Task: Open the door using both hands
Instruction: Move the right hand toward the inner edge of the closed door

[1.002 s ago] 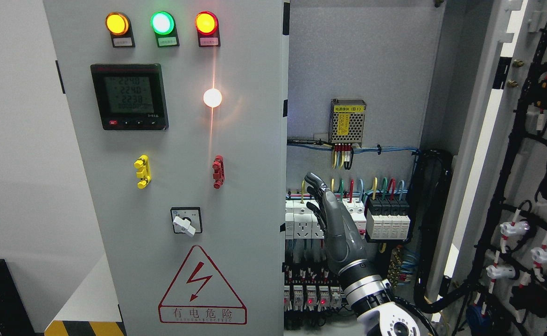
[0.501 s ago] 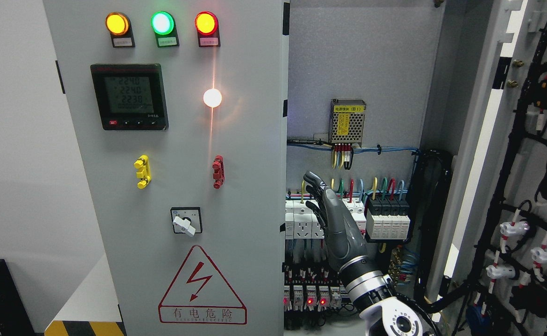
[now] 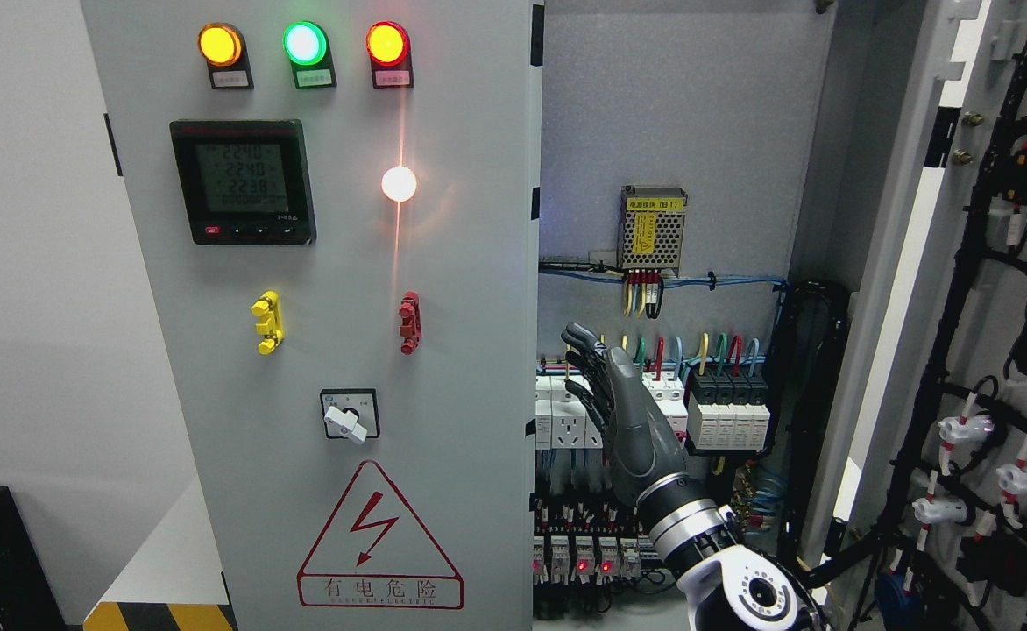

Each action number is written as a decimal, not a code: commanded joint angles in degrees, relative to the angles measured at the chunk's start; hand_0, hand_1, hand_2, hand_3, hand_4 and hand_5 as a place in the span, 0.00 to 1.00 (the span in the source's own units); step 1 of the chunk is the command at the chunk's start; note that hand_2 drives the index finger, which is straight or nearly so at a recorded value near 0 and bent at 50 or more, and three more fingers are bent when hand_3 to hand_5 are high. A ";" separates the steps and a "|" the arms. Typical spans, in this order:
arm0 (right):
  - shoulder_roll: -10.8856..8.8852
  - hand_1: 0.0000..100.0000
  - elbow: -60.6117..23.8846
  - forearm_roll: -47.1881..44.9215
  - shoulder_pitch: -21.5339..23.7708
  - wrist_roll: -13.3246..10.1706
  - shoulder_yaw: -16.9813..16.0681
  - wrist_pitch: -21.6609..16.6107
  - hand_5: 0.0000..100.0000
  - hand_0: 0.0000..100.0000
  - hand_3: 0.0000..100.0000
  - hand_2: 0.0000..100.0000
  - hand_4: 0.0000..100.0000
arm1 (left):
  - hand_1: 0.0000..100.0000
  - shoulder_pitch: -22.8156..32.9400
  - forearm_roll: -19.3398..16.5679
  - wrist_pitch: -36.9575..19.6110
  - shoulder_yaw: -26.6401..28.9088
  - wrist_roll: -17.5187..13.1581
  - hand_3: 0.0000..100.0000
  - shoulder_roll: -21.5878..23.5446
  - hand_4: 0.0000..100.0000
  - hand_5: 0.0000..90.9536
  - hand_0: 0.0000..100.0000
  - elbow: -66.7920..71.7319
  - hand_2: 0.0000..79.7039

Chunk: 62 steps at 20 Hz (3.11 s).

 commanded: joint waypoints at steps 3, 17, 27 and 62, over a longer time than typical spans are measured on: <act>-1.16 0.00 0.95 -1.74 -1.72 0.08 -0.03 0.37 0.00 0.00 0.00 0.00 0.00 | 0.00 0.00 0.00 -0.02 0.01 0.03 0.00 -0.02 0.00 0.00 0.00 0.00 0.00; -1.16 0.00 3.15 -1.92 -2.86 4.83 -0.12 2.75 0.00 0.00 0.00 0.00 0.00 | 0.00 0.00 0.00 -0.02 0.01 0.03 0.00 -0.02 0.00 0.00 0.00 0.00 0.00; -1.16 0.00 4.73 -4.29 -3.92 8.43 -1.35 4.33 0.00 0.00 0.00 0.00 0.00 | 0.00 0.00 0.00 -0.02 0.01 0.03 0.00 0.07 0.00 0.00 0.00 0.00 0.00; -1.16 0.00 12.37 -7.46 -8.93 21.43 -5.39 4.33 0.00 0.00 0.00 0.00 0.00 | 0.00 0.00 0.00 -0.02 0.01 0.03 0.00 -0.02 0.00 0.00 0.00 0.00 0.00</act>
